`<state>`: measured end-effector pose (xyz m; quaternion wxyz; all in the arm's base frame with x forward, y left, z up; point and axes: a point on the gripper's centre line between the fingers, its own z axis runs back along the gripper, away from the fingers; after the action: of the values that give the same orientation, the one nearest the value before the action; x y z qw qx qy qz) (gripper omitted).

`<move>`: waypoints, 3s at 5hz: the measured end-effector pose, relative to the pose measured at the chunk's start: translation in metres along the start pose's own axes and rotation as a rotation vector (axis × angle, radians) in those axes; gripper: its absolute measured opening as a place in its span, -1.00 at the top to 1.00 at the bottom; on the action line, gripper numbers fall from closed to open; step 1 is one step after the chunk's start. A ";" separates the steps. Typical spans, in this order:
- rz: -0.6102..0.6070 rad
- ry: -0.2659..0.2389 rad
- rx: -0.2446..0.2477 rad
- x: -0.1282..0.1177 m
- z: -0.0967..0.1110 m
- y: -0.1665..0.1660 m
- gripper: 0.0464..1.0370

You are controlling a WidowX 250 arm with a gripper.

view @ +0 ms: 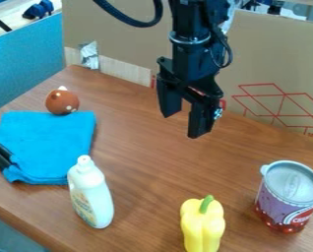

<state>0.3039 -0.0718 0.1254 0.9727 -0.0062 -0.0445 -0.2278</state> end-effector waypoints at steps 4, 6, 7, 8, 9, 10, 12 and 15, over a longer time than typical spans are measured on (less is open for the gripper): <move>-0.133 -0.080 0.020 -0.035 0.031 -0.068 -0.93; -0.171 0.027 0.008 -0.054 0.018 -0.090 -0.93; -0.167 0.073 0.007 -0.060 0.005 -0.090 -0.93; -0.177 0.081 -0.009 -0.056 -0.012 -0.090 -0.93; -0.191 0.118 -0.011 -0.054 -0.028 -0.088 -0.93; -0.204 0.132 -0.002 -0.051 -0.040 -0.086 -0.93; -0.208 0.115 -0.001 -0.044 -0.042 -0.087 -0.31; -0.182 0.089 -0.002 -0.040 -0.041 -0.083 0.82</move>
<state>0.2346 -0.1293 0.0806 0.9489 0.0072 -0.0014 -0.3154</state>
